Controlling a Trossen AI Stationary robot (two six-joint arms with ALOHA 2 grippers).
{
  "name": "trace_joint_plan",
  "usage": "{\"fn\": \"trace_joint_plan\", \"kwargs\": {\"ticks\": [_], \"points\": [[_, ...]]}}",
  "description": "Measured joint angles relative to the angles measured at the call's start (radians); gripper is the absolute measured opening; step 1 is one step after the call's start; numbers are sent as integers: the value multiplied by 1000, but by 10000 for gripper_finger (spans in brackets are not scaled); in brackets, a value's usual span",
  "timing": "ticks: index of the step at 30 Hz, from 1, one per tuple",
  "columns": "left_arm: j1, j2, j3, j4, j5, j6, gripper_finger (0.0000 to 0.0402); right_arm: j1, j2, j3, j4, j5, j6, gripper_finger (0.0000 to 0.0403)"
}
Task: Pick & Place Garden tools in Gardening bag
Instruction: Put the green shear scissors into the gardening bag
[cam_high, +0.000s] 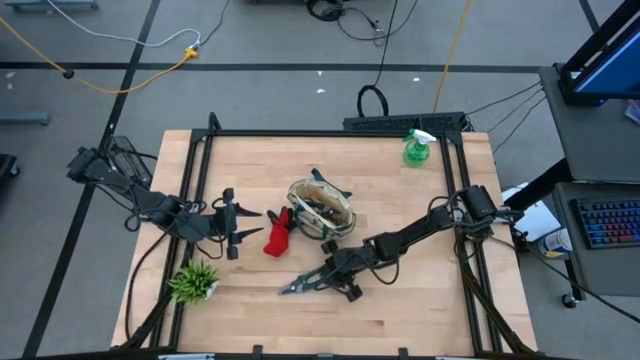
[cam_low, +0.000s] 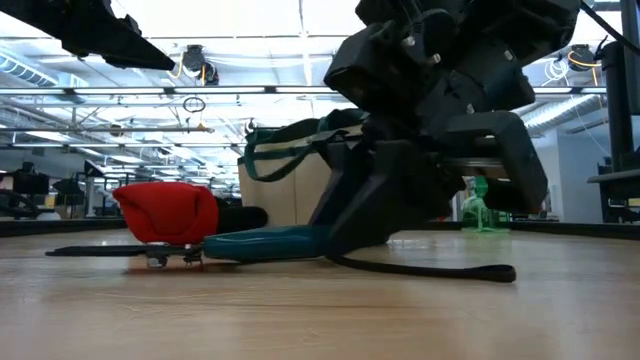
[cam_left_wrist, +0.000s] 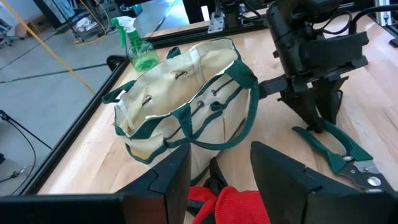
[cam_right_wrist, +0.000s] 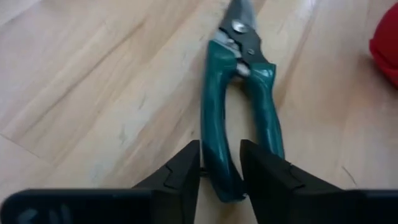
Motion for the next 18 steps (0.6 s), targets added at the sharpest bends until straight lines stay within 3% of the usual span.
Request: {"fn": "trace_joint_plan", "kwargs": {"ticks": [9, 18], "points": [[0, 0, 0, 0, 0, -1, 172, 16, 1, 0, 1, -1, 0, 53], [0, 0, 0, 0, 0, -2, 172, 17, -11, -1, 37, -2, 98, 55]]}}
